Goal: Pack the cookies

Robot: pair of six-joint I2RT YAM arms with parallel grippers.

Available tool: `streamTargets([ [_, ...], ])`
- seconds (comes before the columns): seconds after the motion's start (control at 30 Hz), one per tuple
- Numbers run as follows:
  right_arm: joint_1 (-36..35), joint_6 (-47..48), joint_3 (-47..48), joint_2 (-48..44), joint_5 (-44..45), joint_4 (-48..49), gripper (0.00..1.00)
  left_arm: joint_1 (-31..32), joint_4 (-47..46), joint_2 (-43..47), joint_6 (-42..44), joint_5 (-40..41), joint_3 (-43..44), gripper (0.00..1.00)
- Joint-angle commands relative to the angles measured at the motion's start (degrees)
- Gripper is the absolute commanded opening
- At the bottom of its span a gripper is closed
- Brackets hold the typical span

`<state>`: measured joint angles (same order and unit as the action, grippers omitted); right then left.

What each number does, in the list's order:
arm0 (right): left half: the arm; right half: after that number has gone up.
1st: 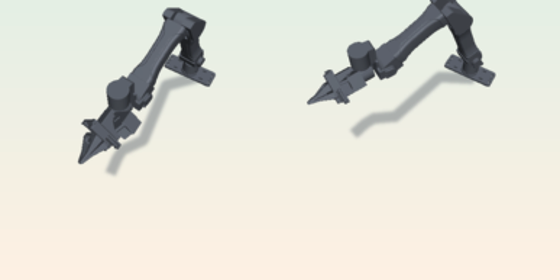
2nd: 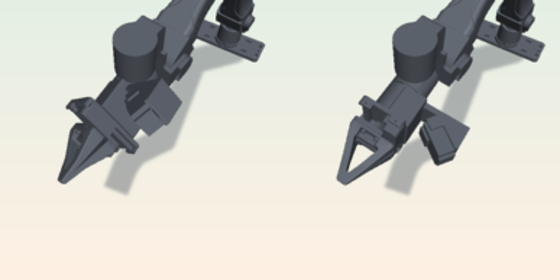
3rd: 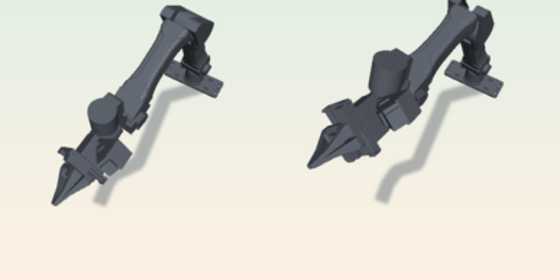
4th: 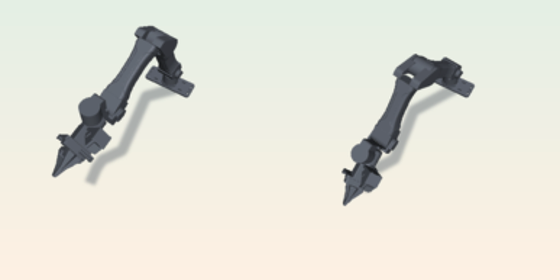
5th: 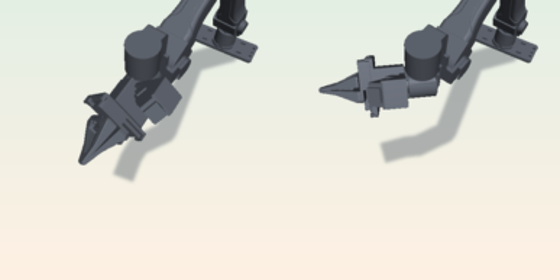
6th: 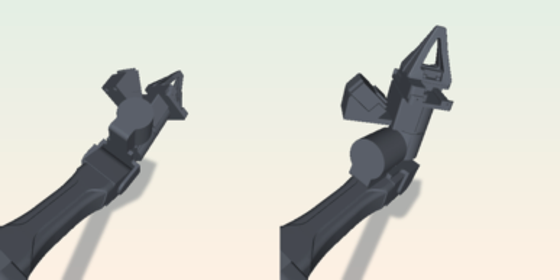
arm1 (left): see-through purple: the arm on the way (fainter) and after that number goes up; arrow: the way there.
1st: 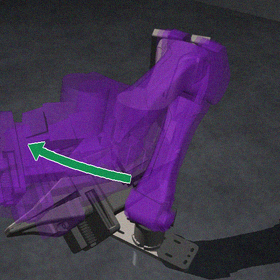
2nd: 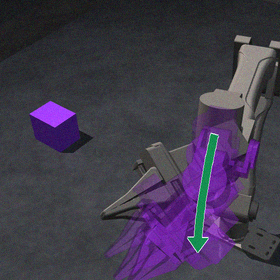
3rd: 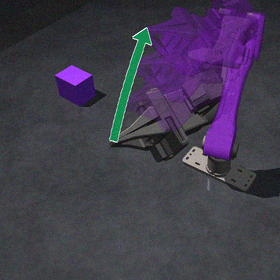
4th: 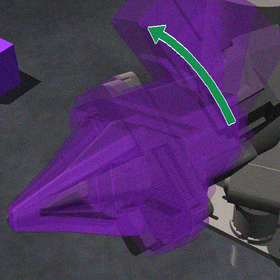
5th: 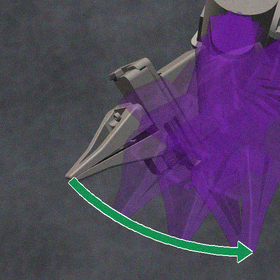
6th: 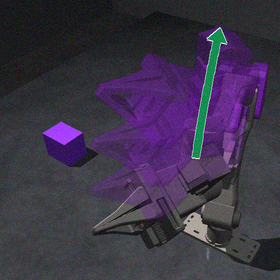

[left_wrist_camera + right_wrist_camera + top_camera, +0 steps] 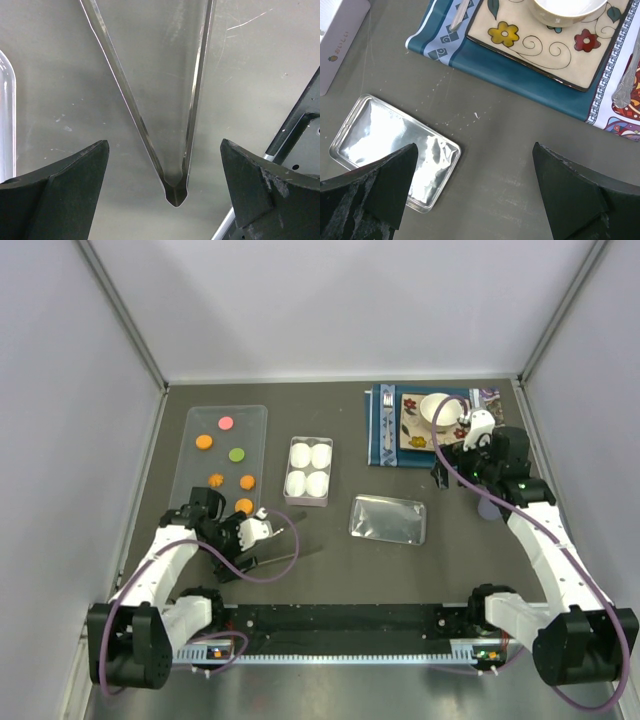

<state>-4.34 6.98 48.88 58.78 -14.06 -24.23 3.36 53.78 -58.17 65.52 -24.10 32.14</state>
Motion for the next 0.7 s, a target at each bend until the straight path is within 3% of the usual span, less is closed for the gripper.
streamTargets([
  [0.0,-0.7,0.6,3.2,0.0,0.4,1.0,0.99,-0.3,-2.4,-0.5,0.5,0.0,-0.4,0.99],
  [0.37,-0.8,0.7,3.2,0.2,0.6,1.0,0.99,1.1,-6.2,-2.4,-4.1,0.6,-1.6,0.99],
  [0.67,-0.8,0.8,3.3,0.5,0.9,1.1,0.99,7.0,-9.4,-5.5,-12.8,4.7,-1.7,0.99],
])
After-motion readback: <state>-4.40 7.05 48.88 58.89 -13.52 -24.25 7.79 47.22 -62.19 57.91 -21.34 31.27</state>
